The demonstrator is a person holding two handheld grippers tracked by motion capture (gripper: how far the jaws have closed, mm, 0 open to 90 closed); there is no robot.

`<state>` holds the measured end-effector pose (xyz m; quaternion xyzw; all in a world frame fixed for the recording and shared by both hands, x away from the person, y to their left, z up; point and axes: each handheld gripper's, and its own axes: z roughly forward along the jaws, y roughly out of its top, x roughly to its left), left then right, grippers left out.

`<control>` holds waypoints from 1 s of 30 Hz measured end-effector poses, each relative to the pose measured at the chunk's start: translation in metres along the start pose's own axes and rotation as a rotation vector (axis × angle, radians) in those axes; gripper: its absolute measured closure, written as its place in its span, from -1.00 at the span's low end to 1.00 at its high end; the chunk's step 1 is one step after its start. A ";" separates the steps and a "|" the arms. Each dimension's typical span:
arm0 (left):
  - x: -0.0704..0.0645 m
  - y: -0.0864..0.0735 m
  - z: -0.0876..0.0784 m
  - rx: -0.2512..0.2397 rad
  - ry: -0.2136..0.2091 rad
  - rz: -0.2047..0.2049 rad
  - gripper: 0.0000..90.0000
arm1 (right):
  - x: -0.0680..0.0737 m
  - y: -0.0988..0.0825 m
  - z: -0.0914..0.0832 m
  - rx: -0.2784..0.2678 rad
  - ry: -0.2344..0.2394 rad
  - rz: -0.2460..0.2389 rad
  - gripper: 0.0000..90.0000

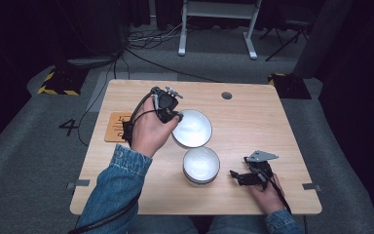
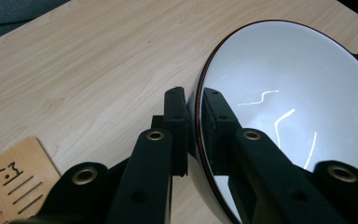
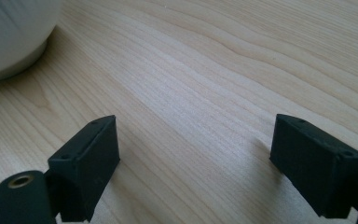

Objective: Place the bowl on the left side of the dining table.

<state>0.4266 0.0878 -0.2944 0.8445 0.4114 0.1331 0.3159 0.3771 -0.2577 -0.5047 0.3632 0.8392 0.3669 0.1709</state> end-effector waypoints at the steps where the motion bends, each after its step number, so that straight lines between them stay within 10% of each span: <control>1: 0.003 0.000 0.000 0.002 0.002 -0.003 0.82 | 0.000 0.000 0.000 0.000 0.000 0.001 -0.65; 30: 0.075 0.015 0.009 0.015 0.089 -0.209 0.82 | 0.000 0.000 0.000 0.000 -0.001 0.001 -0.65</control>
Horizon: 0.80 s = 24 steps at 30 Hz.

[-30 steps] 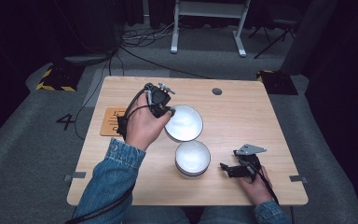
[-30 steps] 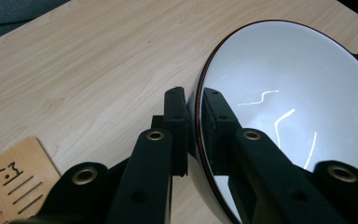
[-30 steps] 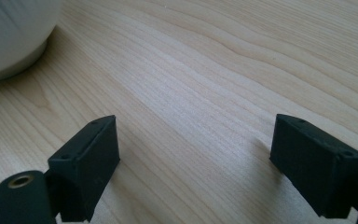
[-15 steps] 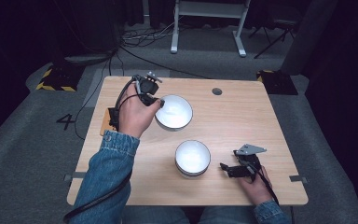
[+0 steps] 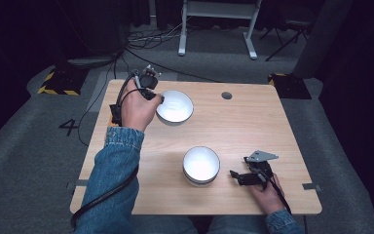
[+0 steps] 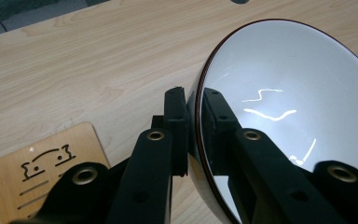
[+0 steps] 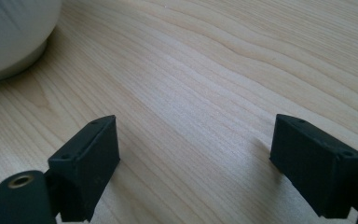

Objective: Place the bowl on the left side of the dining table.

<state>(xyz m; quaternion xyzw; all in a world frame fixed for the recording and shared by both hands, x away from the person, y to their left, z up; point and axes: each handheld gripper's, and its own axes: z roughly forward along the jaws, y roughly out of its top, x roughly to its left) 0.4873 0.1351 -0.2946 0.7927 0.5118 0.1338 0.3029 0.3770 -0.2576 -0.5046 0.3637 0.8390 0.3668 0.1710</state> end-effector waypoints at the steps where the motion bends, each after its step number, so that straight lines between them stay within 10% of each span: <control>1: 0.002 0.001 0.000 0.003 0.003 -0.006 0.82 | 0.001 0.000 0.000 -0.003 0.002 0.018 -0.65; 24: 0.056 0.001 0.008 -0.002 0.065 -0.155 0.82 | 0.004 0.002 0.001 -0.007 -0.011 0.050 -0.65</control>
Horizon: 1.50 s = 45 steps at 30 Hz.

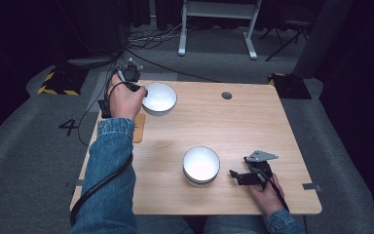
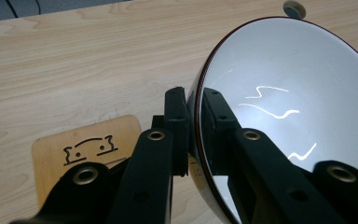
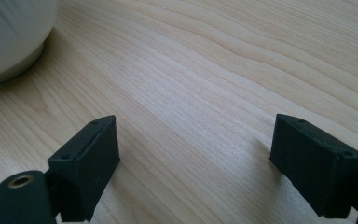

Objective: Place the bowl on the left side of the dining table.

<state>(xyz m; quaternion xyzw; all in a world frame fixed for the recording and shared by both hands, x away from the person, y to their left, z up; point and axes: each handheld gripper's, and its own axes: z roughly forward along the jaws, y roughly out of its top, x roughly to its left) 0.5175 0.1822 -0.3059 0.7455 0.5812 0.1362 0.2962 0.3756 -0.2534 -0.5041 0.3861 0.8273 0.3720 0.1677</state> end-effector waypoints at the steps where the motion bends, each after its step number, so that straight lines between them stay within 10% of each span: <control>1: 0.002 0.001 0.001 0.000 0.002 -0.006 0.83 | 0.000 0.000 0.000 0.001 -0.001 0.000 -0.65; 25: 0.058 0.007 0.020 0.003 0.056 -0.184 0.83 | -0.002 0.000 0.000 0.002 -0.002 -0.027 -0.65; 45: 0.096 -0.028 0.052 0.026 0.084 -0.306 0.82 | -0.002 0.000 0.001 -0.001 -0.002 -0.025 -0.65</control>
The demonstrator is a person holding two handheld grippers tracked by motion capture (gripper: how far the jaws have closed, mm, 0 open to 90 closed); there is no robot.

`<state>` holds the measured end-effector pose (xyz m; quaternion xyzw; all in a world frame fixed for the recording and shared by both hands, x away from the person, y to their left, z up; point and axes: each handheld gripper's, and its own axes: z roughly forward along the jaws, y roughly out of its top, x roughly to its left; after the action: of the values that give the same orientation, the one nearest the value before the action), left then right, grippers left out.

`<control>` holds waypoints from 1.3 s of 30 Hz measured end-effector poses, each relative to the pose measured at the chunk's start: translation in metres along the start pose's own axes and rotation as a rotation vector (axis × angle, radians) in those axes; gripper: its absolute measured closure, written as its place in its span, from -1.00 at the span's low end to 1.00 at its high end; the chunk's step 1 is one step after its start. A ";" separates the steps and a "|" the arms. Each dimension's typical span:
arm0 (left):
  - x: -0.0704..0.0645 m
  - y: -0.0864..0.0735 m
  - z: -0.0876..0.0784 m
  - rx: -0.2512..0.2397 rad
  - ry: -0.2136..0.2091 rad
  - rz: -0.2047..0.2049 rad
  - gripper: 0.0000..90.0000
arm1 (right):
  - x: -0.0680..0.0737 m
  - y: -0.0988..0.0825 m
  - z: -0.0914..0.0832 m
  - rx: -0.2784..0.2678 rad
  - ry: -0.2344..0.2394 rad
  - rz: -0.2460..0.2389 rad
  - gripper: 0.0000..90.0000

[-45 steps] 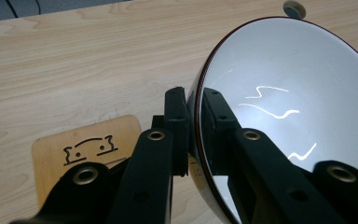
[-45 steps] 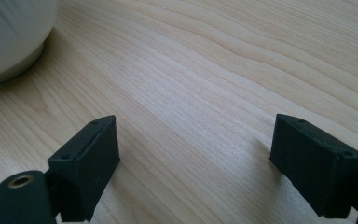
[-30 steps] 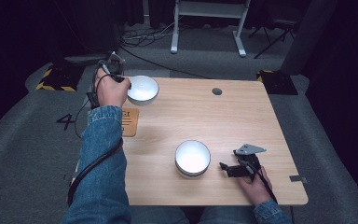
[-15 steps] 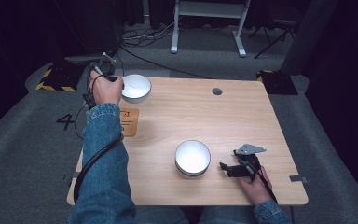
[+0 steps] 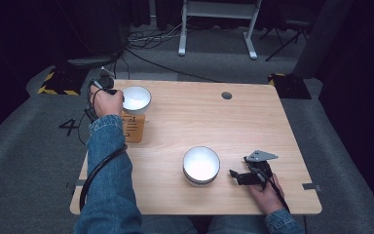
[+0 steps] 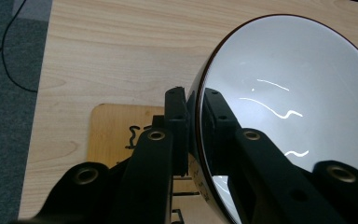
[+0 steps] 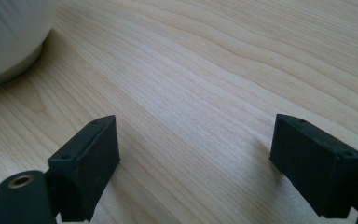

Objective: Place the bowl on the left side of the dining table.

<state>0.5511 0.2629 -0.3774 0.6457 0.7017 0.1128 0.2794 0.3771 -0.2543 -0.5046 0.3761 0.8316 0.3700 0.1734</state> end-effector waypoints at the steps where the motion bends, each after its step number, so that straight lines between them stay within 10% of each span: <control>1: 0.002 -0.001 0.002 -0.001 0.009 -0.005 0.83 | 0.000 0.000 0.000 0.000 0.000 -0.001 -0.65; 26: 0.045 -0.035 0.027 0.035 0.033 -0.113 0.83 | 0.000 0.000 -0.001 0.007 -0.002 0.006 -0.65; 39: 0.050 -0.039 0.028 0.057 0.052 -0.105 0.82 | 0.000 0.000 0.000 0.002 0.000 -0.002 -0.65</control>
<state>0.5328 0.3004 -0.4333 0.6125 0.7445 0.0950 0.2481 0.3769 -0.2545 -0.5046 0.3756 0.8323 0.3691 0.1732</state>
